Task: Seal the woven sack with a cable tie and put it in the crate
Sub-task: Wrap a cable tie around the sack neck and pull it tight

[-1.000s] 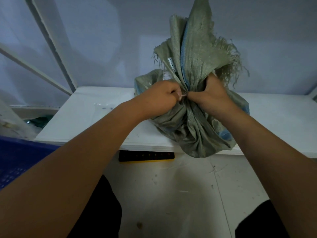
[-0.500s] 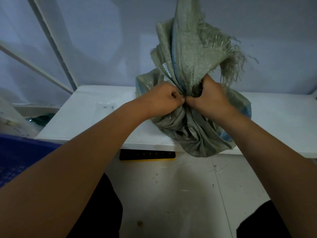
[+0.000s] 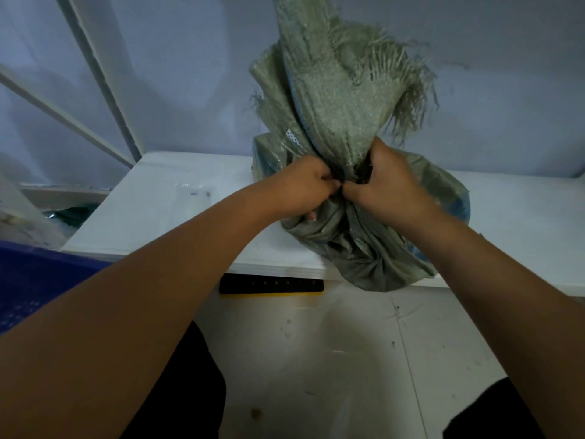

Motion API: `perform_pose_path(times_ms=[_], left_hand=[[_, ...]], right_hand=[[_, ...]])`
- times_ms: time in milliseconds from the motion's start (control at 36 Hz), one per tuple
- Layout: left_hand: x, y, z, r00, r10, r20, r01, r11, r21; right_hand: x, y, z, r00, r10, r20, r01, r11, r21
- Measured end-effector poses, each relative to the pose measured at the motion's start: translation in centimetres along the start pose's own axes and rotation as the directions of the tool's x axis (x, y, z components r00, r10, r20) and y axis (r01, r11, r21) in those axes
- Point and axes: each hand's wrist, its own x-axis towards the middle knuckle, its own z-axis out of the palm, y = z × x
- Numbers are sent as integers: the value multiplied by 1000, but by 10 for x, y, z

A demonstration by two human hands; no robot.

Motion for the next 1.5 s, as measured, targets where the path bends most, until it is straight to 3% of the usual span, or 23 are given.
perform_pose_path(times_ms=[194, 472, 611, 833, 1194, 1500], left_hand=[[-2, -2, -6, 999, 46, 12, -46, 998, 50], [-1, 3, -6, 988, 127, -90, -115, 986, 124], [0, 1, -4, 984, 147, -97, -126, 974, 189], [-5, 7, 1, 997, 64, -39, -51, 962, 269], [-11, 25, -8, 983, 99, -154, -80, 989, 124], [-11, 22, -7, 966, 160, -205, -162, 987, 3]], right_hand=[[0, 4, 3, 1000, -5, 15, 5, 998, -59], [-1, 7, 4, 994, 104, 22, -106, 988, 116], [-2, 8, 3, 992, 123, 35, -126, 987, 97], [-4, 4, 3, 998, 59, 32, -62, 996, 71], [-2, 2, -3, 997, 63, -49, -51, 974, 219], [-2, 7, -7, 992, 81, -91, -61, 976, 208]])
